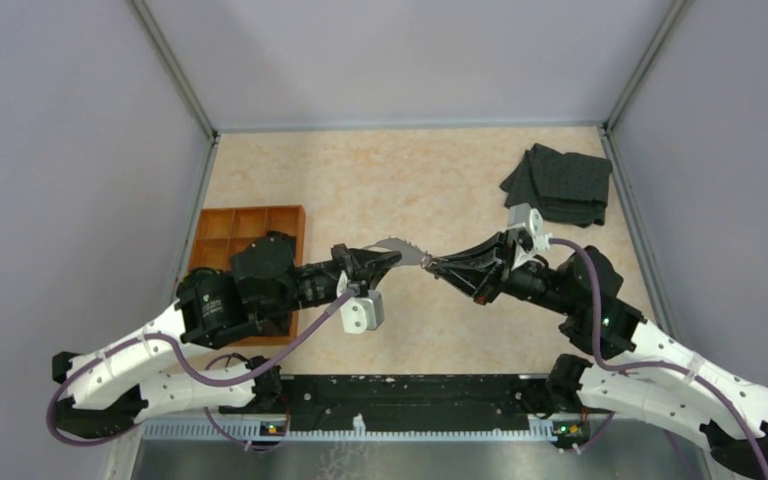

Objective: Remove the keys from the keyring

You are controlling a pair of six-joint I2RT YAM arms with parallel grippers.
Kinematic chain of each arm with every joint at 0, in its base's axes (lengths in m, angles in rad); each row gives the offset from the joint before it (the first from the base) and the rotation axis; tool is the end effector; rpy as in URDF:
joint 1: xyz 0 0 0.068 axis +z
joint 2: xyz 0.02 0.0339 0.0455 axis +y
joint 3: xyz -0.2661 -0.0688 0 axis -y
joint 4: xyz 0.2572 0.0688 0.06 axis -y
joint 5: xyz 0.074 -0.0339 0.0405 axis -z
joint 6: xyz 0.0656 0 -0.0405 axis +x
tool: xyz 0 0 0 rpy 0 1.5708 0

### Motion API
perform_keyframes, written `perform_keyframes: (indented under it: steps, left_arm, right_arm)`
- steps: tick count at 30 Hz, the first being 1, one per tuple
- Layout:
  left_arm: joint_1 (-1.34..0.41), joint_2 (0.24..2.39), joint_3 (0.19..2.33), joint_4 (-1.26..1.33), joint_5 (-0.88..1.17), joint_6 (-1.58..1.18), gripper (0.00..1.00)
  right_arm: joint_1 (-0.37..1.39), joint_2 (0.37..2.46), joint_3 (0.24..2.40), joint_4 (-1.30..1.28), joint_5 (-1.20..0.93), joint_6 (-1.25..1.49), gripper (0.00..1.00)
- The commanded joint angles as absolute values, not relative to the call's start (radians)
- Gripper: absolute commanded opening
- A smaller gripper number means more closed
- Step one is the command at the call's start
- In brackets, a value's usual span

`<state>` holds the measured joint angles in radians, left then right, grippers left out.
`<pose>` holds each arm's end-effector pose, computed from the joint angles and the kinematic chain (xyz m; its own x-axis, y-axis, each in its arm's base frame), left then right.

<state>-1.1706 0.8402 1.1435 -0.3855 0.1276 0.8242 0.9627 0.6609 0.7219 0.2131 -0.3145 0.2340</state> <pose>0.0736 -0.1953 0.4343 0.6851 0.2493 -0.6845 0.6774 0.1276 0.7244 0.0943 0.1711 0.3893 -0.0700 0.2854 -0.9558 -0.9606 0.2392 0.1418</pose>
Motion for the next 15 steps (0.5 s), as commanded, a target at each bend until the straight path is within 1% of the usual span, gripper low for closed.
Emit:
perform_keyframes:
  steps: [1, 5, 10, 15]
  left_arm:
    - [-1.174, 0.815, 1.116, -0.320, 0.077, 0.815, 0.00]
    - [-1.174, 0.812, 1.095, -0.320, 0.052, 0.785, 0.00]
    - [-1.174, 0.811, 1.070, -0.325, 0.029, 0.729, 0.00]
    - [-1.174, 0.800, 1.007, -0.289, 0.050, 0.643, 0.00]
  right_arm:
    - [0.973, 0.661, 0.816, 0.023, -0.221, 0.191, 0.00]
    - [0.974, 0.679, 0.871, -0.096, -0.186, 0.163, 0.00]
    - [0.974, 0.688, 0.922, -0.174, -0.169, 0.124, 0.00]
    - [0.974, 0.714, 0.976, -0.245, -0.166, 0.076, 0.00]
